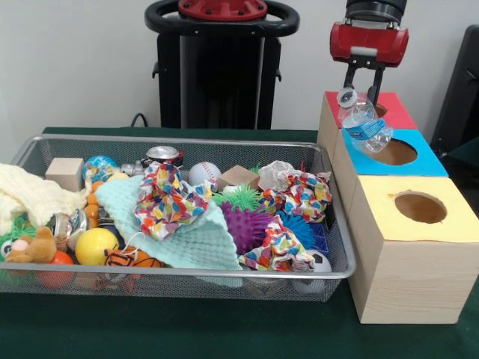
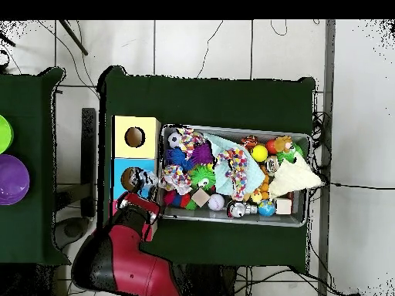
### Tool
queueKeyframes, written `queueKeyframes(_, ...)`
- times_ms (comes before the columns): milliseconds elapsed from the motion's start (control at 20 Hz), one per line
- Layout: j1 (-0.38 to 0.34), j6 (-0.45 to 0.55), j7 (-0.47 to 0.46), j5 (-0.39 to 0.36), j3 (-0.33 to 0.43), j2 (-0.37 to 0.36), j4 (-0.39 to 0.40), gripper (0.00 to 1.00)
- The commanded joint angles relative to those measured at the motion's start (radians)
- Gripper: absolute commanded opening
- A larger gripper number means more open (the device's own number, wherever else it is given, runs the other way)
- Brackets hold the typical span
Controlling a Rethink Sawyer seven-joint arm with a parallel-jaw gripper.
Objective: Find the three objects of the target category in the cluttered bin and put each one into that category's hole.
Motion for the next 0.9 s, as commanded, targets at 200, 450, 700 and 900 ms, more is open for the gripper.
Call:
queueKeyframes(200, 0.002, -0.063, 0.244, 0.071, 0.025, 0.054, -0.005, 0.00)
queueKeyframes(450, 0.002, -0.086, 0.251, 0.075, 0.035, 0.071, -0.006, 0.00)
queueKeyframes(700, 0.016, -0.087, 0.250, 0.096, 0.035, 0.073, -0.005, 0.00)
queueKeyframes(900, 0.029, -0.082, 0.252, 0.116, 0.035, 0.074, -0.006, 0.00)
